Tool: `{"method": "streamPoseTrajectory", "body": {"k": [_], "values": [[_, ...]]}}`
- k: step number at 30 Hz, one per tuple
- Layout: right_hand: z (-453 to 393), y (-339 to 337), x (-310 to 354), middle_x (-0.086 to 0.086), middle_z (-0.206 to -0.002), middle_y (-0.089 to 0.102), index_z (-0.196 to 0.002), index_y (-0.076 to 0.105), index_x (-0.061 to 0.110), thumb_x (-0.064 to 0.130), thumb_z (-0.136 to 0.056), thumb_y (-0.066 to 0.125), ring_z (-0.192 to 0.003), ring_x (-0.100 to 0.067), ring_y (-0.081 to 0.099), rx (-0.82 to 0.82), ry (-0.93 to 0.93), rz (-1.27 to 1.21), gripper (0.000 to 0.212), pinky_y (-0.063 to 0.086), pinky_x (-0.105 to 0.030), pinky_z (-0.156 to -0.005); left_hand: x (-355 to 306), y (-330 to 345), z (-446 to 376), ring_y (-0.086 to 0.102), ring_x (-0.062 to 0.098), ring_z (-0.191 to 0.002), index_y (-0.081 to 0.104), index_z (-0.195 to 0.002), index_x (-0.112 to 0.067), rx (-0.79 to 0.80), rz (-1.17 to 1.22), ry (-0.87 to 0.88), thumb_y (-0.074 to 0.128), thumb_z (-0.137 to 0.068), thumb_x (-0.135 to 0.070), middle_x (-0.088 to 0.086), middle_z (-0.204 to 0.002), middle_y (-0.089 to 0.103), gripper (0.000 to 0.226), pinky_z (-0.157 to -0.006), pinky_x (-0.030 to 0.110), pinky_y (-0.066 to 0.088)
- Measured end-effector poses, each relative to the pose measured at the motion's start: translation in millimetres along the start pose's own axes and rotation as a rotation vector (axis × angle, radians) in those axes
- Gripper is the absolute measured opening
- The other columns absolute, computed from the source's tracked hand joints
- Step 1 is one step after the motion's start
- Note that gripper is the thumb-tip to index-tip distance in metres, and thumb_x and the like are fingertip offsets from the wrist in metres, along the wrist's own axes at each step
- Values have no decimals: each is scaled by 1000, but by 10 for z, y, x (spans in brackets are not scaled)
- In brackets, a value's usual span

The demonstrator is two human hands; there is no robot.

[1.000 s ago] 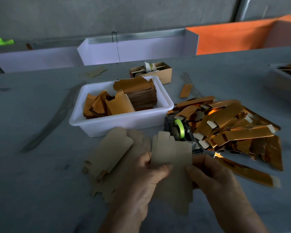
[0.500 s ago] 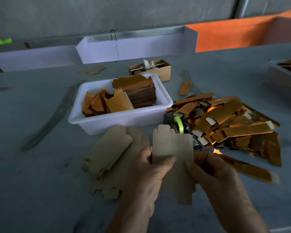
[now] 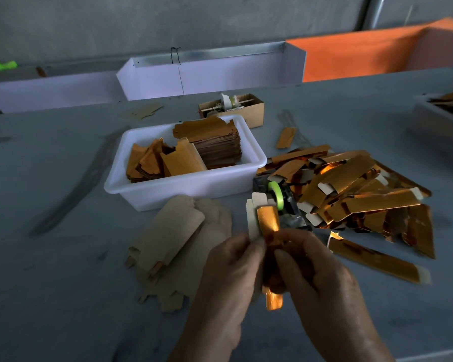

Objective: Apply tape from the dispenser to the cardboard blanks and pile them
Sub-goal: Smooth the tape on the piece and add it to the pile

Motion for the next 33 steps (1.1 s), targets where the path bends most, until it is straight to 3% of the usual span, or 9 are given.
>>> {"method": "streamPoseTrajectory", "body": {"k": [4,7,11,13,17,24,27,29,33], "values": [[-19,-18,-40,7,-79,69,-93,63,37,14,-84,64,-67,0,66,14,80,36,25,52,-13,-57,8,-31,-4,62,9,-60,73,-72,-23,11,-71,17,61,-91,-20,-3,-63,68,22,-53,19,47],[-9,-24,-117,11,-78,65,-87,57,38,29,-77,70,-75,7,59,-67,153,67,18,48,-9,-58,-2,-57,9,69,11,-73,76,-83,-28,74,-106,-65,58,-92,-15,-1,-77,74,24,-65,24,52],[-34,-51,-191,0,-76,69,-89,66,23,24,-78,68,-76,-11,66,0,424,-276,11,53,-28,-71,0,-61,63,70,3,-80,74,-86,-39,205,-131,-142,60,-91,-21,-8,-85,75,24,-67,18,51],[-33,-56,-211,-4,-72,69,-88,68,15,16,-81,64,-72,-17,67,61,497,-363,8,53,-33,-70,36,-48,53,68,-2,-77,71,-83,-43,152,-251,-117,64,-89,-23,-14,-83,74,22,-65,14,48],[-19,-29,-254,-11,-83,71,-86,68,17,9,-83,63,-83,-26,68,13,510,-406,10,54,-35,-72,119,-47,29,63,-2,-58,68,-81,-24,-65,-289,-46,75,-78,-20,-6,-70,70,9,-47,10,43],[-21,11,-281,-10,-83,72,-89,64,19,9,-82,66,-83,-26,68,-72,511,-377,12,55,-39,-73,201,9,40,64,5,-67,69,-76,-29,-219,-441,156,75,-78,-23,-5,-73,68,9,-59,21,53],[-24,10,-256,-7,-78,72,-87,66,20,8,-80,67,-78,-24,69,-96,494,-360,14,55,-37,-71,166,111,98,59,8,-68,70,-81,-30,-234,-758,402,78,-74,-18,-8,-76,57,16,-57,22,49],[-9,3,-236,-6,-74,72,-84,67,19,7,-79,68,-72,-20,69,-104,499,-395,12,53,-30,-63,140,221,160,62,16,-64,74,-85,-20,-175,-1035,487,90,-51,-16,-1,-74,58,38,-46,23,46],[25,-7,-221,-7,-74,72,-88,68,12,11,-81,66,-67,-14,69,-92,530,-465,7,50,-18,-51,171,379,218,59,15,-68,78,-91,-7,-172,-1316,485,86,-36,-13,1,-71,64,56,-36,20,39]]}}
Point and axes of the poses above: each hand's wrist, its own z-axis away from the middle knuckle, its own y-axis out of the palm, x = y × z, the point moved 1 cm from there along -z, towards the middle knuckle
